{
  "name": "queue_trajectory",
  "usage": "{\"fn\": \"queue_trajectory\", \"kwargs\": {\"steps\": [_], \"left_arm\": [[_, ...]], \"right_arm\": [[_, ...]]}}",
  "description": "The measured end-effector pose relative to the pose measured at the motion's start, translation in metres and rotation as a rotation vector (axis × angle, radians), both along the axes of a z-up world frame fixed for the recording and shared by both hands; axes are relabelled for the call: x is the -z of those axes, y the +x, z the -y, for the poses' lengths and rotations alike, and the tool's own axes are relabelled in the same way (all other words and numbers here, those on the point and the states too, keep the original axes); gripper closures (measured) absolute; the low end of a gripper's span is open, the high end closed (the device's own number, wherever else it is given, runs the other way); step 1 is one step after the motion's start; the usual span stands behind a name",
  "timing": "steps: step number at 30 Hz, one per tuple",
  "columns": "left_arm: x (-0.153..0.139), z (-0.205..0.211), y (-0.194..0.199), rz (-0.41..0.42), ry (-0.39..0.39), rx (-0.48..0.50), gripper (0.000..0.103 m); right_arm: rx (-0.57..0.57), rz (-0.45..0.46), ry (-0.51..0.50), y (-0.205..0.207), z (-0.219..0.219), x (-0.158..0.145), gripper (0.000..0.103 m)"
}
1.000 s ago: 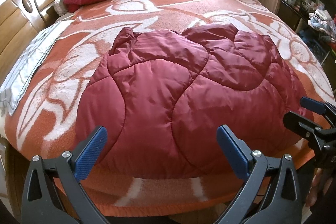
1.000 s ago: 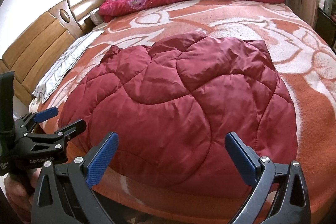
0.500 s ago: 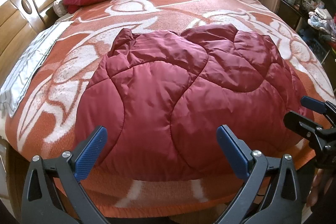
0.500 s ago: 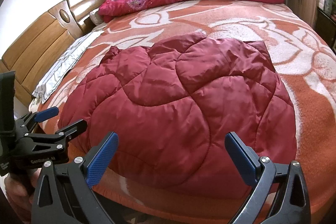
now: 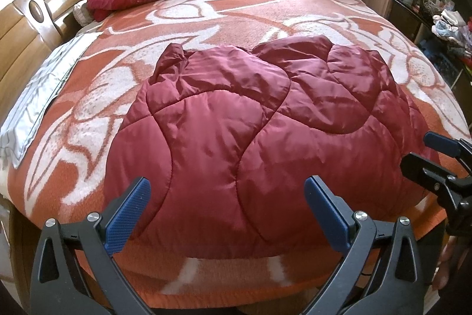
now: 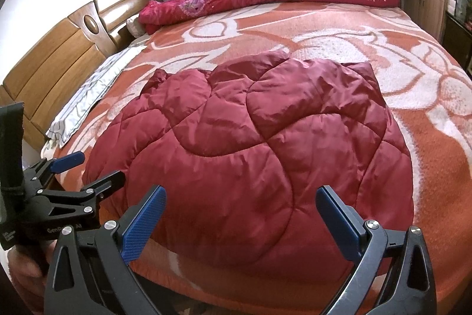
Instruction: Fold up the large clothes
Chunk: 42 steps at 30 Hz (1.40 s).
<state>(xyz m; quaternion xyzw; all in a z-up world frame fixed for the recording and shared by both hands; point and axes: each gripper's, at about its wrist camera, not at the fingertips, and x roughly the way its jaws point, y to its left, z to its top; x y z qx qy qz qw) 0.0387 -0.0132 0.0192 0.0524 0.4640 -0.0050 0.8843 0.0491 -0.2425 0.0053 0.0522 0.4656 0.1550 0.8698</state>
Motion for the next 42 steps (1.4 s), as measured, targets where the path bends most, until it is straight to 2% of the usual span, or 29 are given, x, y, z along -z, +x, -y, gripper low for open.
{"fn": "queue_trajectory", "kwargs": {"steps": [42], "left_arm": [[-0.0021, -0.0018, 0.0077, 0.004, -0.007, 0.001, 0.000]], "right_arm": [[0.005, -0.002, 0.004, 0.0023, 0.0021, 0.0004, 0.001]]}}
